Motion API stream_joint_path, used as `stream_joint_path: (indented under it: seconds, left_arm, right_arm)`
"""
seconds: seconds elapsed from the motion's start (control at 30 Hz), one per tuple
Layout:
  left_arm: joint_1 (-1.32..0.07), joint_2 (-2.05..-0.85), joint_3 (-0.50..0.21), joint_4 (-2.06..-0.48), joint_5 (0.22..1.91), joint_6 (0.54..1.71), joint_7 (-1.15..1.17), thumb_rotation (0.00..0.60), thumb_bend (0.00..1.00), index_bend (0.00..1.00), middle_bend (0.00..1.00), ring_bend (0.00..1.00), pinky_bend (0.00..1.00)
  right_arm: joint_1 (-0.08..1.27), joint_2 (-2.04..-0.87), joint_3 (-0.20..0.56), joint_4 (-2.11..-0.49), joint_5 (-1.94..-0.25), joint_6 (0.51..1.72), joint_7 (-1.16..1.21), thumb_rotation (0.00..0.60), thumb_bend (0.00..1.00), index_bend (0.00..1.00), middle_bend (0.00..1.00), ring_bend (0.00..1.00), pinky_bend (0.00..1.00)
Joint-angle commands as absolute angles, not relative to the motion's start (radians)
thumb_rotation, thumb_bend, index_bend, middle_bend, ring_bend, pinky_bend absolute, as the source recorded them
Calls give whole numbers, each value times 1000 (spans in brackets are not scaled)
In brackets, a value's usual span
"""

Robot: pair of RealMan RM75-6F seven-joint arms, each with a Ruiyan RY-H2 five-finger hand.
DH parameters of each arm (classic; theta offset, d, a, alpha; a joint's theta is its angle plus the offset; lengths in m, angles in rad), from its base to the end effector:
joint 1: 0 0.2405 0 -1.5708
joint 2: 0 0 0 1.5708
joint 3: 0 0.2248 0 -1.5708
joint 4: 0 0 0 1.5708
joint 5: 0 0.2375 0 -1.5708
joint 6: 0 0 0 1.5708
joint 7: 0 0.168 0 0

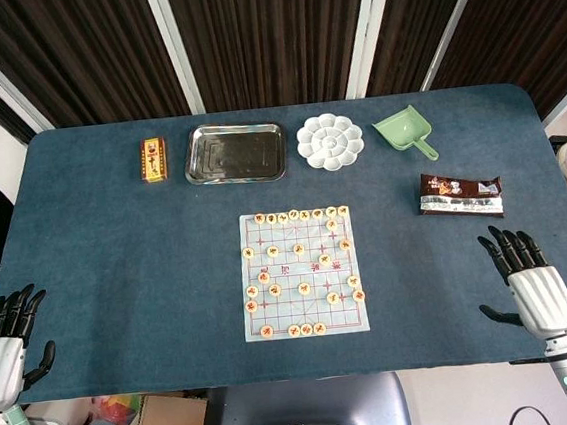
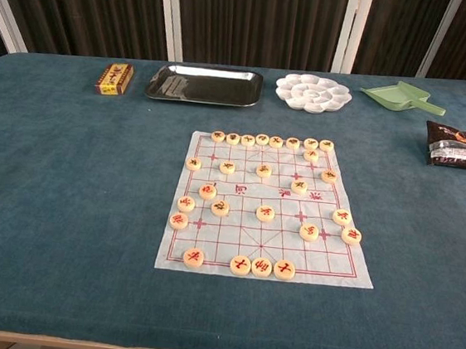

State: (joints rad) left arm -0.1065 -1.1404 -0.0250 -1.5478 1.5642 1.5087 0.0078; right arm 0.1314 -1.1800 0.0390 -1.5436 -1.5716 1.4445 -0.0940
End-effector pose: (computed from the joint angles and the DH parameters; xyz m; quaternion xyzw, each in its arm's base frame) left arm -0.2919 0.2060 0.1158 -0.6254 -0.3522 -0.3913 0.5760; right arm -0.2844 -0.2157 0.0959 0.6514 -0.3398 0.3698 0.5687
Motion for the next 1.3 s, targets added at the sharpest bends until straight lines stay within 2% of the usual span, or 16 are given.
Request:
stream_joint_path:
  seconds: [0.03,0.17,0.33,0.4,0.57,0.7,0.87,1.3]
  left_arm:
    - [-106,-1140,-25,-1548,1565,1509,8,600,444,0,0,0,57]
    - [-109,-1139,-21,-1547,1572,1507,3,600,443,0,0,0,57]
    - [-113,-1137,-25,-1545,1566,1501,-16,600,444,0,0,0,57]
    - [-115,-1135,-24,-1545,1565,1495,-20,600,443,0,0,0,57]
    - [-117,-1133,-27,-1544,1555,1490,-21,600,443,0,0,0,57]
    - [-112,-1128,-36,-1545,1540,1498,-25,600,443,0,0,0,57]
    - [-106,-1127,-43,-1543,1533,1514,-29,600,443,0,0,0,57]
    - [-103,-1118,-39,-1537,1543,1518,-60,600,443,0,0,0,56]
  right_arm:
    - [134,-1182,38,-1543,-1574,1441,-96,600,219,0,0,0,0]
    - [151,-1195,42,-1531,-1583,1429,-101,600,220,0,0,0,0]
    - [257,-1187,66,-1531,-1639,1334,-71,600,222,8,0,0,0]
    - [323,-1183,89,-1533,-1658,1275,-70,600,226,43,0,0,0]
    - [480,-1204,143,-1546,-1662,1111,-90,600,242,221,0,0,0]
    - [598,-1271,187,-1518,-1637,1000,-98,600,315,360,0,0,0]
    - [706,-1365,209,-1447,-1612,906,-110,600,368,452,0,0,0]
    - [898,-1639,221,-1187,-1526,765,-128,600,431,527,26,0,0]
